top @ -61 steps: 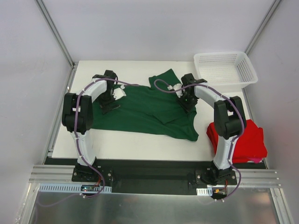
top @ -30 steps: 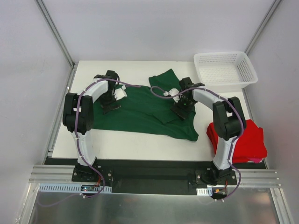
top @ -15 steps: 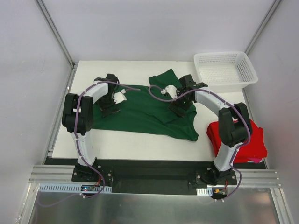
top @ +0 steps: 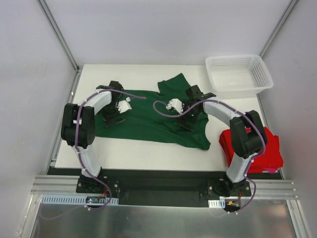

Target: Fold and stack the t-shirts

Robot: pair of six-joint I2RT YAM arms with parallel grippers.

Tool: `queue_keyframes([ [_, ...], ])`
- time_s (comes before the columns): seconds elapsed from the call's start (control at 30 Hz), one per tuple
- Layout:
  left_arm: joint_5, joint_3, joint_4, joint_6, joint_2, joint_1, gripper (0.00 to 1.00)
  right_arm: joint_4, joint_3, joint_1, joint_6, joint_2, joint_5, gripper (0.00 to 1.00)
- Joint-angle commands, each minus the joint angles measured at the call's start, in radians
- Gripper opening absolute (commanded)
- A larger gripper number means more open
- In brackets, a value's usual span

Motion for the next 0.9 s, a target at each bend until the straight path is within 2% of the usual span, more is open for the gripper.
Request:
queue_keyframes([
  [0.0,-0.016,-0.071,-0.030,0.007,-0.079,0.026,0.99,0.047,-0.017,0.027,-0.072,-0.059,-0.067,0.96],
  [0.43,0.013,-0.265,-0.056,-0.011,-0.194,0.029,0.99,0.184,-0.014,0.104,-0.131,0.007,-0.017,0.96],
  [0.6,0.023,-0.274,-0.062,-0.020,-0.197,0.029,0.99,0.162,-0.003,0.117,-0.145,0.035,-0.026,0.96],
  [0.87,0.017,-0.265,-0.064,-0.020,-0.188,0.029,0.99,0.034,0.067,0.119,-0.170,0.061,-0.063,0.96],
])
